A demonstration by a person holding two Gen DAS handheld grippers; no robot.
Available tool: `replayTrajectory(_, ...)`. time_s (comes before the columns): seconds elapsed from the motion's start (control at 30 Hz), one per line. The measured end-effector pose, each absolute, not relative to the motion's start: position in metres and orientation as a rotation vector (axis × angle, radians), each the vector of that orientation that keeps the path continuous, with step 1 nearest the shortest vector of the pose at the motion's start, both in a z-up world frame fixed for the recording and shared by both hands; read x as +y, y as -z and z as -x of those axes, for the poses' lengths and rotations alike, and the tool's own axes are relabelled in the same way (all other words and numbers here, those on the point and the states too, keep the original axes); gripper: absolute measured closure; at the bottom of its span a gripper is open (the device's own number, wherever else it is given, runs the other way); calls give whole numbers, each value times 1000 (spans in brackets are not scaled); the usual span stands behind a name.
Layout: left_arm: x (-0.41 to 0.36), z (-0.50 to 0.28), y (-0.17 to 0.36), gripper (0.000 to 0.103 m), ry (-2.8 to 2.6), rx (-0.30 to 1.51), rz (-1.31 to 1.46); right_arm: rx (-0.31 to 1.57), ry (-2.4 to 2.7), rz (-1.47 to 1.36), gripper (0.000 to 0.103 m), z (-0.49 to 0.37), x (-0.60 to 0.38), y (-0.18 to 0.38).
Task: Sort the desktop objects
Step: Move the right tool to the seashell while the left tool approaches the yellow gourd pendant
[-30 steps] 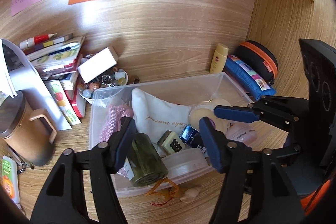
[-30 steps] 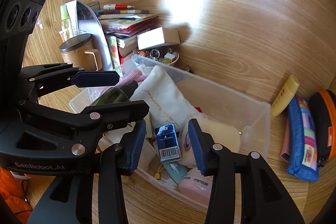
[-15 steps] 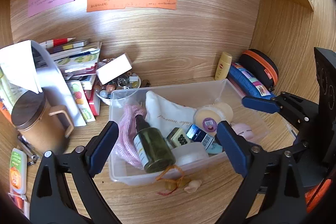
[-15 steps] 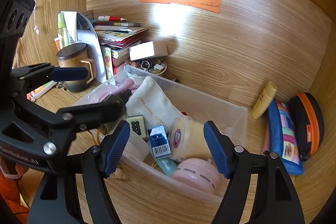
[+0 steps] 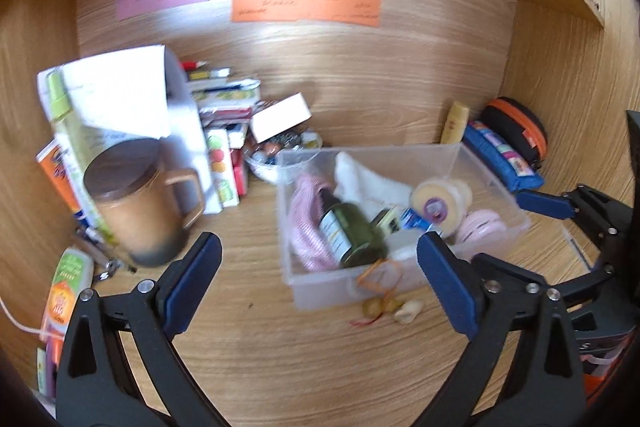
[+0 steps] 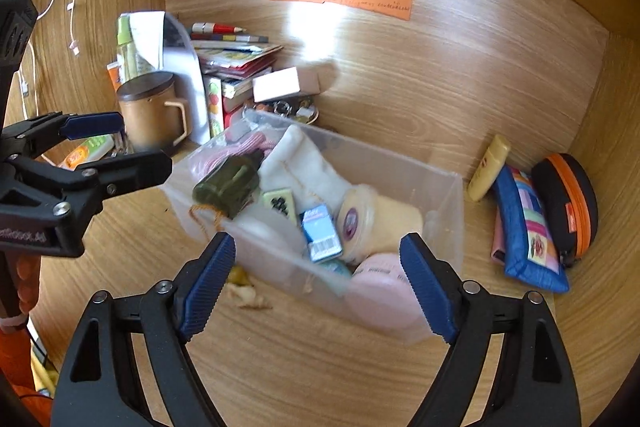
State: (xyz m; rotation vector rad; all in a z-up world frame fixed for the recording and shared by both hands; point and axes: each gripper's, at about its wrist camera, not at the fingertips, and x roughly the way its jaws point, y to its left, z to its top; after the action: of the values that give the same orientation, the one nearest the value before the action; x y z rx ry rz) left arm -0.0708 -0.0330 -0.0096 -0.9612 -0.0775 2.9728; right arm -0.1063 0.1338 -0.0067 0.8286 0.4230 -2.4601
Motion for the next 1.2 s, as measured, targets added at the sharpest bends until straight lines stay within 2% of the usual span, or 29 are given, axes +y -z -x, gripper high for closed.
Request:
replayTrajectory(0.27, -44, 60, 36, 4, -2947, -124, 1061, 431, 2424, -902, 21, 85, 124, 26)
replayTrajectory(0.77, -58, 64, 80, 4, -2874, -185, 1226, 416, 2326, -1123, 21, 106, 100, 83)
replayTrajectory(0.93, -58, 69, 84, 4, -2851, -188, 1262, 421, 2318, -1133, 24, 110, 95, 89)
replayTrajectory(1.03, -56, 72, 84, 4, -2842, -173, 1277, 441, 2310, -1132, 39, 111, 91, 91)
replayTrajectory(1.2, -54, 73, 83, 4, -2839, -158, 1291, 444, 2282, -1146, 51, 118, 87, 95)
